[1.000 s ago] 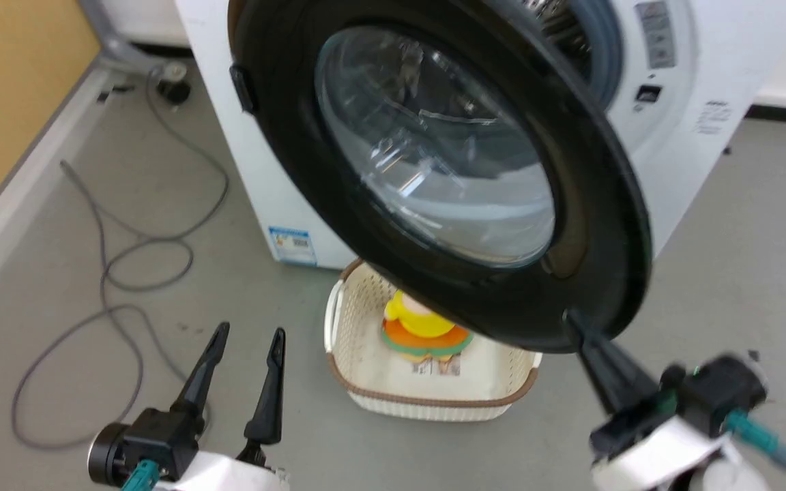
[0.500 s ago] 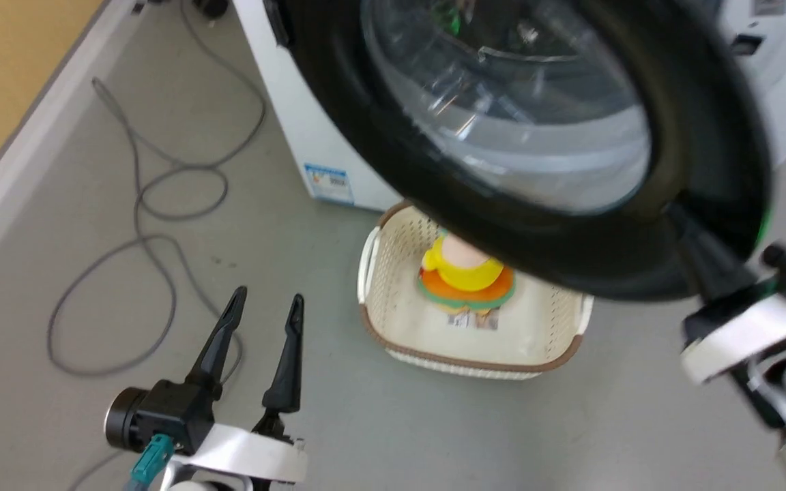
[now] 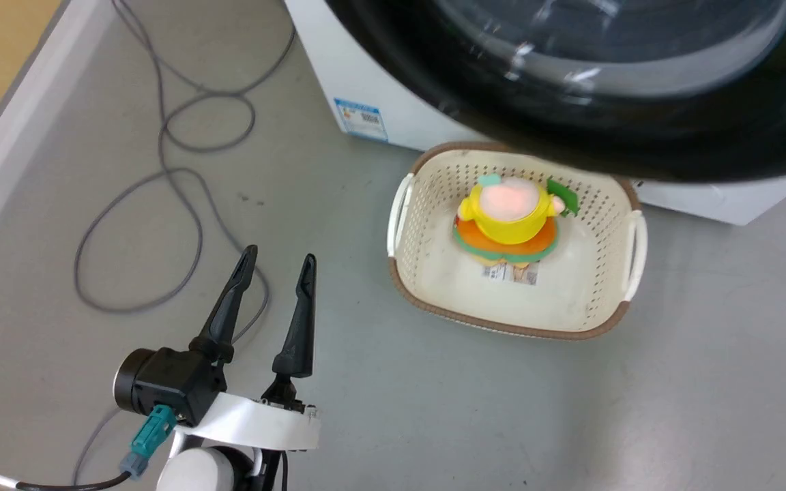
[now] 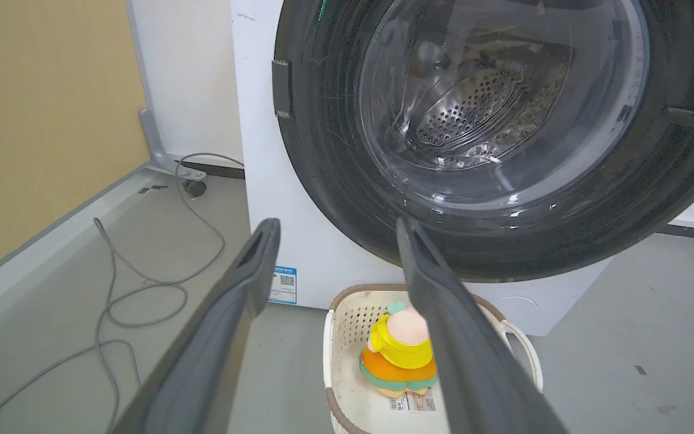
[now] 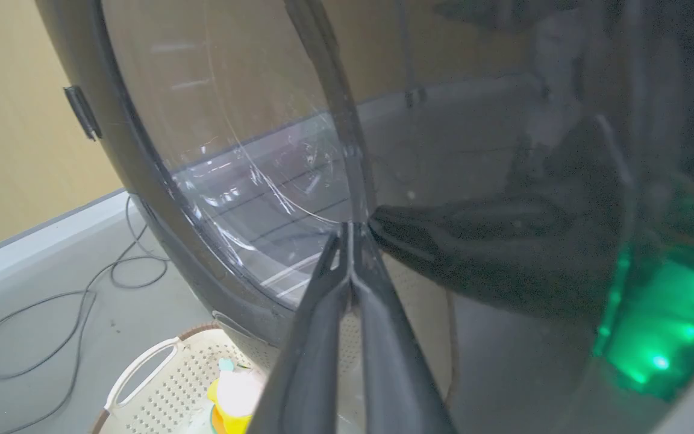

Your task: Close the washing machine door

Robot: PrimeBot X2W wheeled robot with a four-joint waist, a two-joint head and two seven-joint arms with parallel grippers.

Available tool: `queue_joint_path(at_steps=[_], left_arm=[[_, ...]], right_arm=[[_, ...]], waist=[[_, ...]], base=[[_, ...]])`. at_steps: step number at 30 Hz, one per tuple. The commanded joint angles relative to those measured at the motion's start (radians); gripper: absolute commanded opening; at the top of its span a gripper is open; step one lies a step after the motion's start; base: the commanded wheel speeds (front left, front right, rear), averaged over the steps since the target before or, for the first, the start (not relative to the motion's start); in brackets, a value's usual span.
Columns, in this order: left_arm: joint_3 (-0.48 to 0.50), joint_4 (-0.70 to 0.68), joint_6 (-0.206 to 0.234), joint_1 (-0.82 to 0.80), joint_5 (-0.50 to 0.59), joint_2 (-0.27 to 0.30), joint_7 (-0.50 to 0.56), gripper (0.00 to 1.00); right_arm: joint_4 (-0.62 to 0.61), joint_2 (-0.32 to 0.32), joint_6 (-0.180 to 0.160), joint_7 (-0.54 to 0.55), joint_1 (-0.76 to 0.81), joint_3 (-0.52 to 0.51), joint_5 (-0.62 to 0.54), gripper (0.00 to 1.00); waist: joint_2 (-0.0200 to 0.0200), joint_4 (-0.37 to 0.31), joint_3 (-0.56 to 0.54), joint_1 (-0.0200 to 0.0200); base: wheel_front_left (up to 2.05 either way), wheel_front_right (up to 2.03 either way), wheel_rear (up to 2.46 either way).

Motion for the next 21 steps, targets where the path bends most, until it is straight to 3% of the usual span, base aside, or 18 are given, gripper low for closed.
queue_joint_path(at_steps=[1, 12, 21], left_arm=[[0.001, -0.003, -0.002, -0.018, -0.001, -0.002, -0.004, 1.00], [-0.014, -0.006, 0.012, -0.040, -0.021, -0.003, -0.004, 1.00], [-0.018, 0.000, 0.025, -0.038, -0.023, -0.003, -0.004, 1.00]], right_arm=[[0.028, -0.020, -0.002, 0.008, -0.050, -0.007, 0.011, 0.00], [0.201, -0.036, -0.002, 0.037, -0.226, -0.035, 0.014, 0.00], [0.275, -0.019, -0.002, 0.002, -0.250, -0.027, 0.012, 0.00]], waist=[[0.0000, 0.012, 0.017, -0.0001], [0.0000, 0.025, 0.050, -0.0001], [0.0000, 0.011, 0.026, -0.0001]], base=[[0.00, 0.00, 0.00], [0.00, 0.00, 0.00], [0.00, 0.00, 0.00]])
